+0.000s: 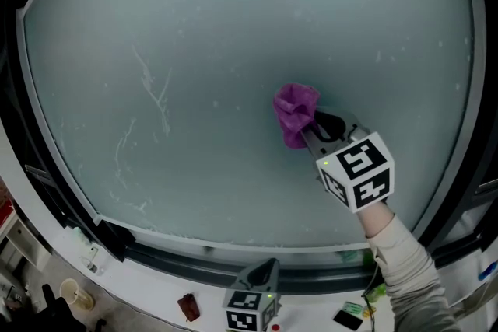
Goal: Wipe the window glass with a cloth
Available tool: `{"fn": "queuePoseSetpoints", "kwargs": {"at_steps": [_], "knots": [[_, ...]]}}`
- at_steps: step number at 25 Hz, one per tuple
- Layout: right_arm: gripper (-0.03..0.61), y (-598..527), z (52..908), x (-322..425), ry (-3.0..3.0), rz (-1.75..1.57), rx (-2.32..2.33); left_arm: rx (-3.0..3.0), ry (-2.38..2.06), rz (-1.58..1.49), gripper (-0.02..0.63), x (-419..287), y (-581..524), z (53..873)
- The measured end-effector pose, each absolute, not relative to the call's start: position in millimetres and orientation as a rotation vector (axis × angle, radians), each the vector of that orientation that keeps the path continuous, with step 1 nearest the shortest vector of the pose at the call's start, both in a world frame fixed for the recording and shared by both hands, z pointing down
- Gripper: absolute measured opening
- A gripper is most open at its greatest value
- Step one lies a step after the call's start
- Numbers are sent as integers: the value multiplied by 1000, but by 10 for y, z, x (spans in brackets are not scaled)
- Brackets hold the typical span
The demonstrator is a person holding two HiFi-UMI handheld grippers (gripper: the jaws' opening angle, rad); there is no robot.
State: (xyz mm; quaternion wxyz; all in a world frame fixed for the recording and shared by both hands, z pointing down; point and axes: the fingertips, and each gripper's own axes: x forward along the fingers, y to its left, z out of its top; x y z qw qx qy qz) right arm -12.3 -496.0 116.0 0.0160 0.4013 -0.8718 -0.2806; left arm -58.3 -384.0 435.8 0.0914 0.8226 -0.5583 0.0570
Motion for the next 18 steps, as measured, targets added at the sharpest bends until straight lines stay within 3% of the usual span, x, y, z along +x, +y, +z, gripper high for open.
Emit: {"fn": "queuePoseSetpoints", "kwargs": {"at_steps": [18], "knots": [[54, -5258, 952, -173, -2641, -921, 1257, 2388, -1711, 163, 5, -516, -3905, 4302]]}}
